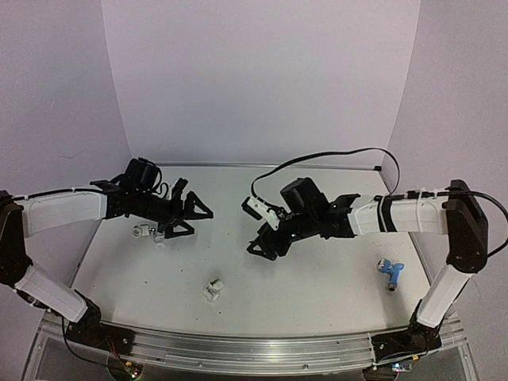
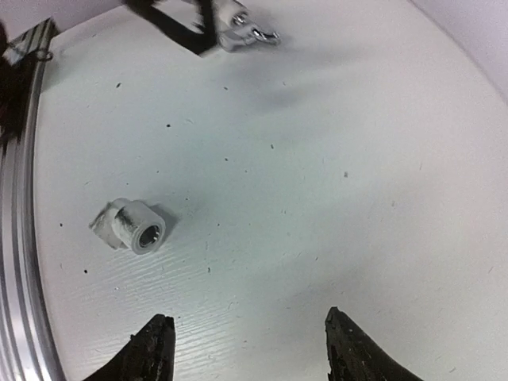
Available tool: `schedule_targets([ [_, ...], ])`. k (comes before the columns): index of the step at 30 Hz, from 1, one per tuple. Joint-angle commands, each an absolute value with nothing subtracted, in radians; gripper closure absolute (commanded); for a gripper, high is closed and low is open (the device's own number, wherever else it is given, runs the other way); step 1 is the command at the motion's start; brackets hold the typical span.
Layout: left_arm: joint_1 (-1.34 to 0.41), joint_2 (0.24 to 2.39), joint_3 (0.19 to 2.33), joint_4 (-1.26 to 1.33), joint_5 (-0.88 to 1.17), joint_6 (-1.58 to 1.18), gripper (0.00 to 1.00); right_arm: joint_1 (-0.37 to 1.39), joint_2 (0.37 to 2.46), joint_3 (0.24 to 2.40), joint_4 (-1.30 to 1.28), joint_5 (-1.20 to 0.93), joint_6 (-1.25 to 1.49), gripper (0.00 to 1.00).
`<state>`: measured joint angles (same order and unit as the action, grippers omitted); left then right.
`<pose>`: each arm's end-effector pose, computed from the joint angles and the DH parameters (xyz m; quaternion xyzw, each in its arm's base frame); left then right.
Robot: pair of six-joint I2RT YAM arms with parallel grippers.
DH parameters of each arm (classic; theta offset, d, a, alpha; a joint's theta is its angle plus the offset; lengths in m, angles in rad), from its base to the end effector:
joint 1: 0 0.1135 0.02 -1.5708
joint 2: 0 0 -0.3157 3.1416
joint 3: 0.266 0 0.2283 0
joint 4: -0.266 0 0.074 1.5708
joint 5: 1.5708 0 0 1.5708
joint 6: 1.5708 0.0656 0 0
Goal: Install the water faucets
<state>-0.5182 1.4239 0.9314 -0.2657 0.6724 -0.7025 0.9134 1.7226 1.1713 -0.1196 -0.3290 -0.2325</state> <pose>0.2293 -0.1778 0.2884 0.0500 0.8755 -0.4622 0.1320 0.2236 0.3244 0.2767 -0.5414 0.7078 0.2823 0.3552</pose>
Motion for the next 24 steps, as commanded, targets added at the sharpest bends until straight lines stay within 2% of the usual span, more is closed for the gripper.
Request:
schedule_targets([
  [1,-0.537,1.346,0.876,-0.299,0.526,-0.688,0.02,0.873,1.795,1.125,-0.01,-0.372,0.213,0.3],
  [7,-0.565,1.325,0.792,-0.298,0.518,-0.711,0.07,0.873,1.952,1.208,0.027,-0.597,0.373,0.34],
  [12,-0.734,1.357,0.75,-0.274,0.472,-0.828,0.14,0.894,1.988,1.2,0.086,-0.651,0.444,0.34],
  [17,-0.77,1.232,0.662,-0.26,0.298,-0.914,0.12,0.984,2.044,1.275,-0.024,-0.592,0.361,0.35],
  [20,-0.769,1.185,0.624,-0.253,0.283,-0.937,0.12,0.993,2.045,1.277,-0.023,-0.587,0.334,0.35],
  [24,-0.77,1.115,0.551,-0.255,0.268,-0.998,0.13,0.993,2.037,1.316,-0.099,-0.613,-0.006,0.25],
])
